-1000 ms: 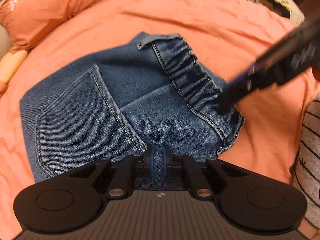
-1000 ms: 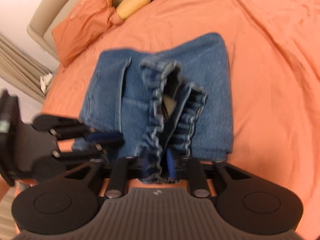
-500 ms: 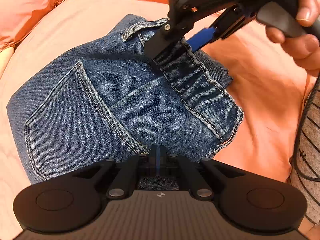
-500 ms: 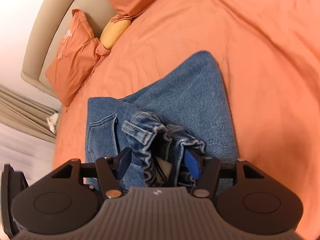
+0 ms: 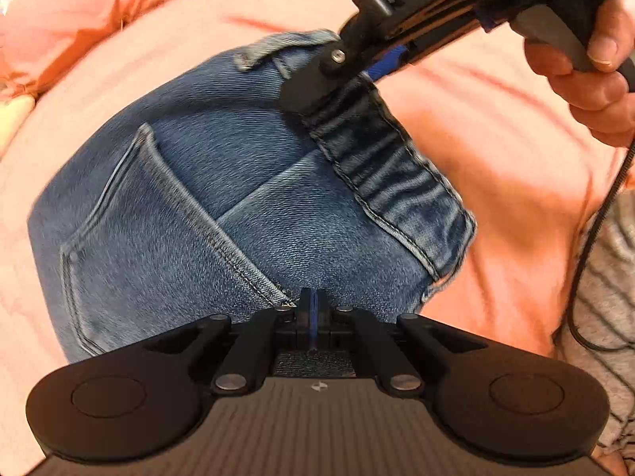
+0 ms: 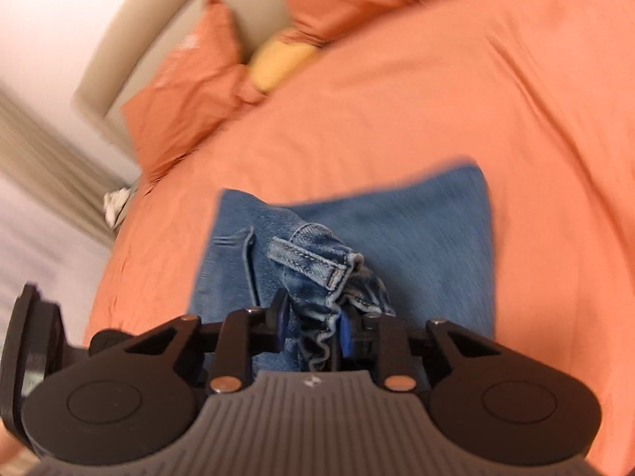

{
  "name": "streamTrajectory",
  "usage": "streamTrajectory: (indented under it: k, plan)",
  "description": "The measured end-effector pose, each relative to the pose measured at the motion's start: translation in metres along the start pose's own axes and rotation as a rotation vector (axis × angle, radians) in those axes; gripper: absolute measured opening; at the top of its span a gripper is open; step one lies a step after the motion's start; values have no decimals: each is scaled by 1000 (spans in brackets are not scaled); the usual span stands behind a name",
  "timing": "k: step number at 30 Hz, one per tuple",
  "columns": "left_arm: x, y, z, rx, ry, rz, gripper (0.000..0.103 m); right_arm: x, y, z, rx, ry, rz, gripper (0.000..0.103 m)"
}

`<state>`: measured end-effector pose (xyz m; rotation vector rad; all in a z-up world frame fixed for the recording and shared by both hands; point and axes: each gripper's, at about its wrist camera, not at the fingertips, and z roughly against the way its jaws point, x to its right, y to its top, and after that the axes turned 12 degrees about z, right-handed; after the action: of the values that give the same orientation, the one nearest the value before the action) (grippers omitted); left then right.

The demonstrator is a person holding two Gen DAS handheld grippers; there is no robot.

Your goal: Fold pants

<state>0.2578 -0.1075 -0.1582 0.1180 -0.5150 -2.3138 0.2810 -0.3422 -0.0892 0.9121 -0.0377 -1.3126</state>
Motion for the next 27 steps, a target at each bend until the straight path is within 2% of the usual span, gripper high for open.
streamTrajectory:
  k: [4, 8, 13, 17, 24, 25, 27]
  plan:
    - [-9, 20, 28, 78, -51, 3, 0, -15, 44, 15, 21, -25, 80, 20]
    - [-14, 39, 14, 74, -90, 44, 0, 2, 64, 4, -37, -124, 71, 19]
    - [-20, 43, -28, 23, -126, 91, 0, 44, 46, -30, -122, -214, 14, 18]
    - [-23, 41, -36, 15, -144, 113, 0, 76, 28, -50, -148, -247, -44, 18]
    - [-25, 32, -33, 13, -133, 112, 0, 83, 25, -65, -166, -272, -64, 20]
    - [-23, 32, -31, 12, -132, 117, 0, 80, 25, -65, -167, -276, -63, 22]
    - [-21, 30, -23, 20, -123, 117, 0, 74, 25, -59, -170, -294, -46, 36]
